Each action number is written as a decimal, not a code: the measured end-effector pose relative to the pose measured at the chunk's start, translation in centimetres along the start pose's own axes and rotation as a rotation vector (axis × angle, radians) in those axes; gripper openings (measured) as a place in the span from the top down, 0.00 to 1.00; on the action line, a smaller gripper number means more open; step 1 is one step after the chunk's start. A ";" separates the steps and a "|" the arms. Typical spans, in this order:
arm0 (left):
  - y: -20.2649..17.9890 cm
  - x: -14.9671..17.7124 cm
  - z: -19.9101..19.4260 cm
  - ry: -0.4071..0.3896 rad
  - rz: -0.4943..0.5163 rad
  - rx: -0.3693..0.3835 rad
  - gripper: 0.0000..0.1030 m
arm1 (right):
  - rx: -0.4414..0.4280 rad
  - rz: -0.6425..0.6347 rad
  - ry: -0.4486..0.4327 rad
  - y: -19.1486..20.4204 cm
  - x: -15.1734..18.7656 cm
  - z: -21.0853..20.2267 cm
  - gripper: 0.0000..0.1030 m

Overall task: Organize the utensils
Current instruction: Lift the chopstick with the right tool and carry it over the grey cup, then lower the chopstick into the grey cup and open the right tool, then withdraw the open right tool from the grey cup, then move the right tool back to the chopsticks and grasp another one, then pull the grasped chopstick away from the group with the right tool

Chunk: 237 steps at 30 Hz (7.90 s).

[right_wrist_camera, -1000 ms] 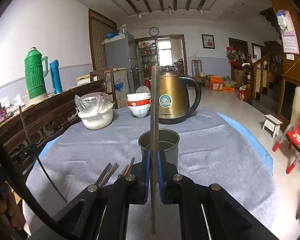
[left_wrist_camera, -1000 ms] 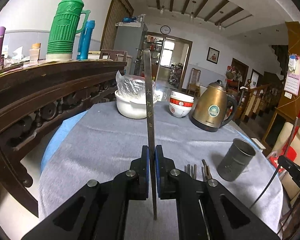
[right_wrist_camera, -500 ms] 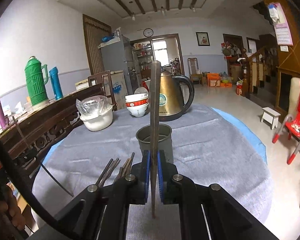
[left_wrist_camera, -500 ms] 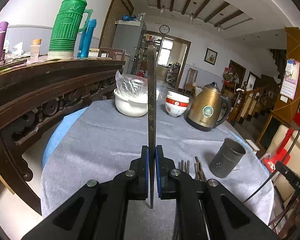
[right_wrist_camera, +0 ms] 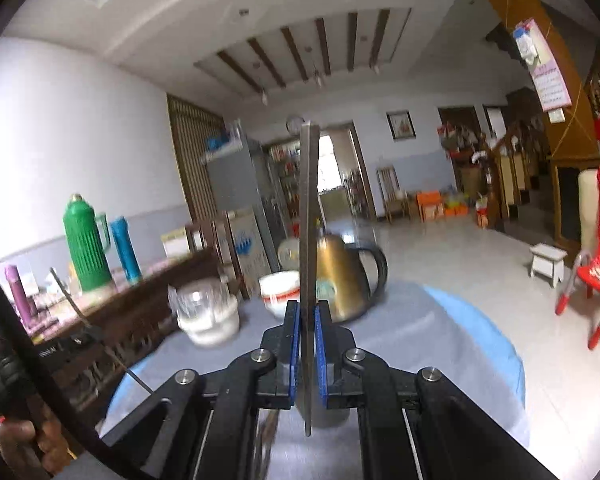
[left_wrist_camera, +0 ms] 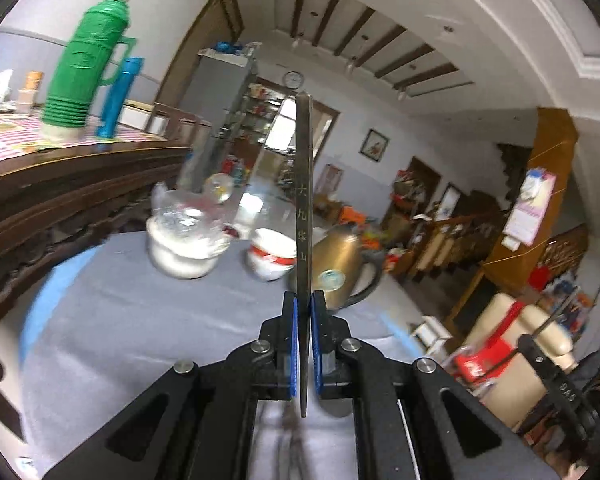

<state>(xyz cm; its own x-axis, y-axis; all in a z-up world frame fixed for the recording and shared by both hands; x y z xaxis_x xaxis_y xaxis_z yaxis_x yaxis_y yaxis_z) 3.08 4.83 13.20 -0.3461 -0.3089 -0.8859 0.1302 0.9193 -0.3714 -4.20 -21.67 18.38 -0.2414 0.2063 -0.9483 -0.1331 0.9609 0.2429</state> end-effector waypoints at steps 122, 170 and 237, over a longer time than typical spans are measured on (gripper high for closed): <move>14.8 15.1 8.6 0.518 0.078 -0.454 0.01 | 0.093 0.031 0.734 -1.5 18.8 14.9 0.47; 14.9 14.7 8.2 0.504 0.060 -0.438 0.01 | -0.081 0.065 0.963 2.5 20.3 16.7 0.89; 15.0 14.6 8.0 0.500 0.054 -0.432 0.01 | 0.012 -0.112 1.020 2.9 20.1 19.3 0.73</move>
<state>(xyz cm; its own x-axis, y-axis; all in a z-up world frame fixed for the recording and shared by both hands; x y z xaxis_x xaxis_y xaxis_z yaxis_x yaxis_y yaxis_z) 7.46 12.19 -7.57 -0.7529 -0.2044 -0.6256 -0.1884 0.9777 -0.0927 9.15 -11.20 -3.91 -0.9312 -0.1346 -0.3386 -0.1968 0.9678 0.1566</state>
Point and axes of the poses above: each gripper's, at about its wrist camera, not at the fingertips, and z roughly the way its jaws point, y to its left, x to its underside, the point moved 3 cm from there along z, roughly the way its jaws point, and after that the axes turned 4 degrees about z, right-handed, at the moved point
